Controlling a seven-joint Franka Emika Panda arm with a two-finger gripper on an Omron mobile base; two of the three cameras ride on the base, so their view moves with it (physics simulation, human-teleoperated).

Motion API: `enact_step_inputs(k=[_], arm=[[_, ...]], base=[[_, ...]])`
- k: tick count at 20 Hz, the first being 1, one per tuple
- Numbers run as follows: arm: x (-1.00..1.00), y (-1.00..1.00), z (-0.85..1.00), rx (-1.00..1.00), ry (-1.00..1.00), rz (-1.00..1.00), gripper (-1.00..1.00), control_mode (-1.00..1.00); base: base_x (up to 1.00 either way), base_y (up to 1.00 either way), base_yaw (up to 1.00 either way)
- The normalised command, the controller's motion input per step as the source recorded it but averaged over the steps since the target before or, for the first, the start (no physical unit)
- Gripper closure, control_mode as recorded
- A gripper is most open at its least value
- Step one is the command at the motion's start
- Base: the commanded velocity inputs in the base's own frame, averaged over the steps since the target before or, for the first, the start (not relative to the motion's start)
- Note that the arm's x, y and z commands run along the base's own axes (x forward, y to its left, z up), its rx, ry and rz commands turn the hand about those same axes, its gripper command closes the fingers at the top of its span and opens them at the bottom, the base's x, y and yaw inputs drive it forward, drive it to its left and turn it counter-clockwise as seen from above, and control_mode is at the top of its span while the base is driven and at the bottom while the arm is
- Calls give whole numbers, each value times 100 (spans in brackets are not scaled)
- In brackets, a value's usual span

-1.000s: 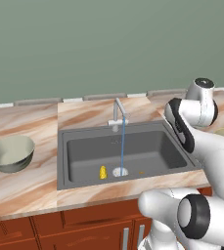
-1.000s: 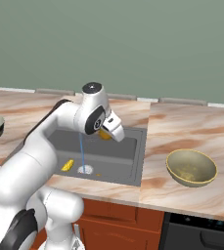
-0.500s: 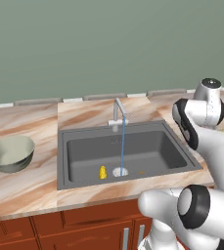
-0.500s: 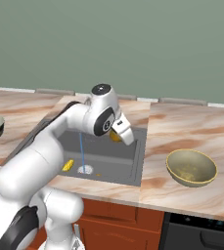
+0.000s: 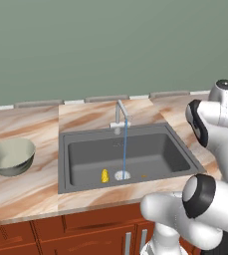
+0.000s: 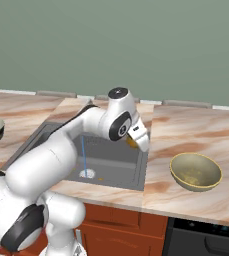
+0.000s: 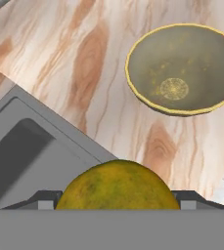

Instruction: Pick the oranges from the sink and place them in one bowl. Place the corn in the other bowl. Then turn off the sink faucet.

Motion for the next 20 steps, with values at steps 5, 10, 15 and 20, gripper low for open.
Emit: enact_step_inputs(k=[5, 10, 15, 20], arm=[[-2, -48, 0, 0, 0, -11, 100, -100], [0, -45, 0, 0, 0, -10, 100, -100], [0, -46, 0, 0, 0, -10, 100, -100], [0, -37, 0, 0, 0, -11, 100, -100]], base=[[0, 0, 0], [0, 0, 0], [0, 0, 0], [0, 0, 0]])
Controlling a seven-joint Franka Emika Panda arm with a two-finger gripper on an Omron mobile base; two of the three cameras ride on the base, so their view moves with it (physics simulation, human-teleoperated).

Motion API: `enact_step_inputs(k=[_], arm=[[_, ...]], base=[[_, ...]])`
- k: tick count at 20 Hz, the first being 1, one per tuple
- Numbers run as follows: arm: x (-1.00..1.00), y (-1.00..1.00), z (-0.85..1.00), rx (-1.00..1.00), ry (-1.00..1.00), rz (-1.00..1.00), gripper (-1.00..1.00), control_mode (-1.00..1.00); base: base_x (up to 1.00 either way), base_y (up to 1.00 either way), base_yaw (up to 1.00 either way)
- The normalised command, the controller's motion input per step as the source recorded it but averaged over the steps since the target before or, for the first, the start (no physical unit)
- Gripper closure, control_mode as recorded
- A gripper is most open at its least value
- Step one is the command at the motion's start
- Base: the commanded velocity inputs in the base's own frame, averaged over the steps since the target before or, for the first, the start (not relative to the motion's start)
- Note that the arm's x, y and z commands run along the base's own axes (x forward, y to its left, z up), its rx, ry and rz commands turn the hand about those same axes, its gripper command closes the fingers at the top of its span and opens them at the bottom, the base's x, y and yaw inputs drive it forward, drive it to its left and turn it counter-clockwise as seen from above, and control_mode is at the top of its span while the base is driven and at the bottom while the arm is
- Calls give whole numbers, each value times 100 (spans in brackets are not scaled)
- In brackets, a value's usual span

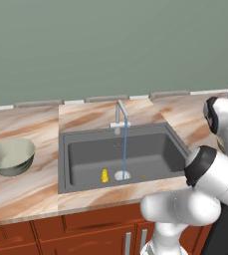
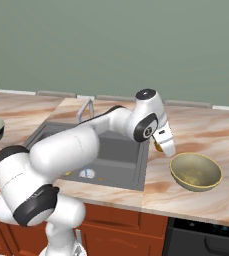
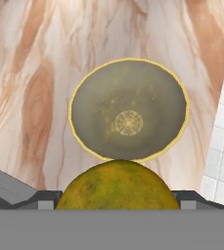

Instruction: Pick the oranges from the sink and place them in one bowl. Place the corn in the other bowl. Then turn off the sink faucet.

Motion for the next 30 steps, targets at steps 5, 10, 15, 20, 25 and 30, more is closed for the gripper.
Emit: enact_step_inputs(k=[5, 10, 15, 20, 25, 30], arm=[[0, -26, 0, 0, 1, -10, 100, -100], [0, -20, -21, 2, 0, -5, 100, -100], [0, -21, -33, 8, 0, -3, 100, -100], [0, -27, -14, 8, 0, -3, 100, -100], [0, -39, -1, 7, 3, -4, 100, -100], [0, -37, -6, 8, 4, -4, 100, -100]], base=[[0, 0, 0], [0, 0, 0], [0, 0, 0], [0, 0, 0], [0, 0, 0], [0, 0, 0]])
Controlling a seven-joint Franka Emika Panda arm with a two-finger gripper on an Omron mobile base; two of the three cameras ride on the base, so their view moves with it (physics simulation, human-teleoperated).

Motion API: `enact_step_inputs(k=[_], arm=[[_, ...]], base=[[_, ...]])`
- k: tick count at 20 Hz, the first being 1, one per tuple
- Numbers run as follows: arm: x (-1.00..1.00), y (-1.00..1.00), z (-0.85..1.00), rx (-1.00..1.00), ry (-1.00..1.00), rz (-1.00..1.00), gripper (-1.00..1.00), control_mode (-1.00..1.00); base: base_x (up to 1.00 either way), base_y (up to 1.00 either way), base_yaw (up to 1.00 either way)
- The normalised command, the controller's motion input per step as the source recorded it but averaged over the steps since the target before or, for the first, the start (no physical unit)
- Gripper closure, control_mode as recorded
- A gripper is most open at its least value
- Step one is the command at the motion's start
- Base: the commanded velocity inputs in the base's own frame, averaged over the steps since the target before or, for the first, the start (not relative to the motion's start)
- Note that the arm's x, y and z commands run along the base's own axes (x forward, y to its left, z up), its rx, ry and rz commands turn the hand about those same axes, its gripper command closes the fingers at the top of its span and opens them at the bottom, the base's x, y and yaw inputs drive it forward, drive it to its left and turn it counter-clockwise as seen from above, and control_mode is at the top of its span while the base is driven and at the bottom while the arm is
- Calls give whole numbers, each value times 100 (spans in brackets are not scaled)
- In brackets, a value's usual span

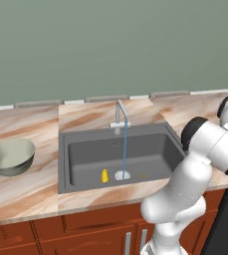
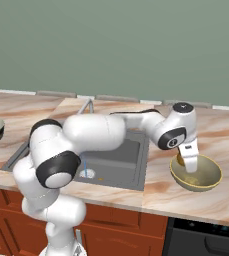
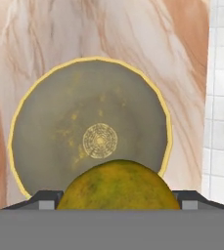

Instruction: Pick the oranges from the sink and place them in one bowl. Place the corn in the other bowl. Then turn off the sink faucet.

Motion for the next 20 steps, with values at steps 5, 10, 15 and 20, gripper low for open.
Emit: enact_step_inputs(k=[5, 10, 15, 20], arm=[[0, -23, -10, 8, 4, -2, 100, -100], [0, -14, -10, 7, 1, 0, 100, -100], [2, -14, -21, 3, 3, 0, 100, -100], [16, -3, -29, 4, 4, 0, 100, -100]], base=[[0, 0, 0], [0, 0, 0], [0, 0, 0], [0, 0, 0]])
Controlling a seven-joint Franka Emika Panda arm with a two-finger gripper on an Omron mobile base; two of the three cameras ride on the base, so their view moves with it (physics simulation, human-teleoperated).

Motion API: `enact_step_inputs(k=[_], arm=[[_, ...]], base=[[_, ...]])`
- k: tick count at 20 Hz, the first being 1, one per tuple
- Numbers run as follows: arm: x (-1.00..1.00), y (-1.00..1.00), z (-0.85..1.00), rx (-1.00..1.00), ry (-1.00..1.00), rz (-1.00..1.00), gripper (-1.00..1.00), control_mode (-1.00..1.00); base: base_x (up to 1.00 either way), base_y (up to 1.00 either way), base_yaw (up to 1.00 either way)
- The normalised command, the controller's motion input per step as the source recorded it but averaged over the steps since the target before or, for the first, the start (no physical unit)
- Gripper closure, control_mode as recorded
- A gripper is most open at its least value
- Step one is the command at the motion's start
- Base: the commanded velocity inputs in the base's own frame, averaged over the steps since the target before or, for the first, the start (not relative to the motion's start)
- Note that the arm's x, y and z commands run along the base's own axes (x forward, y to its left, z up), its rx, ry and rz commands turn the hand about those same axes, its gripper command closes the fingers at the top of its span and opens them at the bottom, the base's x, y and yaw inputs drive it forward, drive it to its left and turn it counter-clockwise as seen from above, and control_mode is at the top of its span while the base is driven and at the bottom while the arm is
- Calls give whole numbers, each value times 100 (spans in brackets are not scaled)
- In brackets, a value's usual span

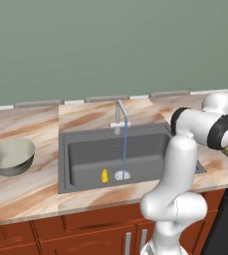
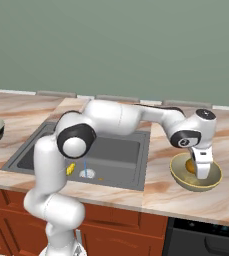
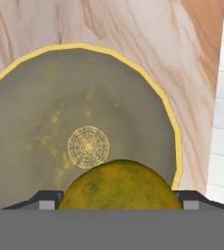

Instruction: Pick the oranges from the sink and place them in one bowl. Place the corn in the other bowl. Then turn off the sink faucet.

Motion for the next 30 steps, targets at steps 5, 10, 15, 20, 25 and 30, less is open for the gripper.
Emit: enact_step_inputs(k=[5, 10, 15, 20, 25, 30], arm=[[23, -2, -17, 5, 4, 0, 100, -100], [14, -4, -16, 0, 3, 0, 100, -100], [10, 0, -26, 0, 2, 0, 100, -100], [13, 0, -25, 0, 1, 0, 100, -100], [12, 0, -21, 0, 0, 0, 100, -100], [8, 0, -19, 0, 0, 0, 100, -100]], base=[[0, 0, 0], [0, 0, 0], [0, 0, 0], [0, 0, 0], [0, 0, 0], [0, 0, 0]])
